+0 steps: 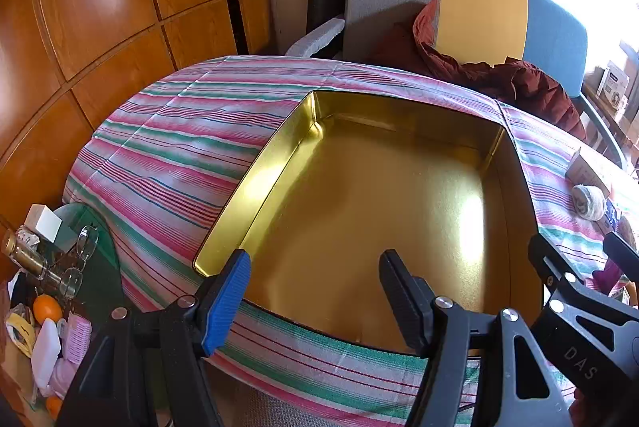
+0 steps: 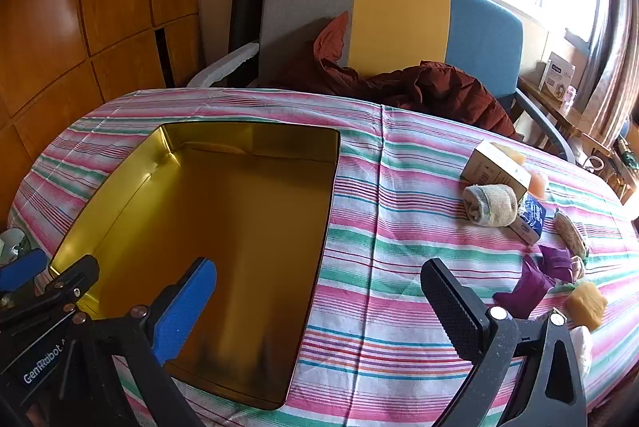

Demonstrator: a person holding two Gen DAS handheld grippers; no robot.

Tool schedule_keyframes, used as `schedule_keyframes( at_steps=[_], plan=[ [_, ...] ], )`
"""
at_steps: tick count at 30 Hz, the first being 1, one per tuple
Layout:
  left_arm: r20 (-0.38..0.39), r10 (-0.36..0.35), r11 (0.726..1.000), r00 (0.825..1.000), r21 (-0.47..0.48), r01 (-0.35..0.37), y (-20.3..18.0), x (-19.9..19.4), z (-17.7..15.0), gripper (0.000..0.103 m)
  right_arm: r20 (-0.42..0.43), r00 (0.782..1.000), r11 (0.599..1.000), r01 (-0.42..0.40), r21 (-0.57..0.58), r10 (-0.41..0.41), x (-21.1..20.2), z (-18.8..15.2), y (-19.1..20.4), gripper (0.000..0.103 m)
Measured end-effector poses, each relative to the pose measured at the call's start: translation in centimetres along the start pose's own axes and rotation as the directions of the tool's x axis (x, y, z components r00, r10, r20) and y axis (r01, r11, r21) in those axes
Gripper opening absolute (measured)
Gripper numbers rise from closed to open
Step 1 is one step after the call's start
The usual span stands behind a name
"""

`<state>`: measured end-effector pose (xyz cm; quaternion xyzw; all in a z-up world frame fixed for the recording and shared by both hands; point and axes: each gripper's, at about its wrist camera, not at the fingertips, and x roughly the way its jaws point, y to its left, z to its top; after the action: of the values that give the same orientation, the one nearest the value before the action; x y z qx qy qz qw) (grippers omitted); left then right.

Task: Organize objects
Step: 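Move both tools from the gold tray toward the items on the cloth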

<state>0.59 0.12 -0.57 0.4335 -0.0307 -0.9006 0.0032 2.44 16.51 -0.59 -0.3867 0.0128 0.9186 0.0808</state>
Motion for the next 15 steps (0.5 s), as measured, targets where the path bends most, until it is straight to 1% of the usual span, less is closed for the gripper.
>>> schedule_keyframes(
  at_steps=[15],
  plan=[
    [0.006, -0.007, 1.000, 1.000, 0.012, 0.007, -0.55, -0.31, -0.13, 0.068, 0.017, 1.000, 1.000, 0.011, 0.006, -0.011, -0.64, 0.13, -0.86, 0.103]
  ],
)
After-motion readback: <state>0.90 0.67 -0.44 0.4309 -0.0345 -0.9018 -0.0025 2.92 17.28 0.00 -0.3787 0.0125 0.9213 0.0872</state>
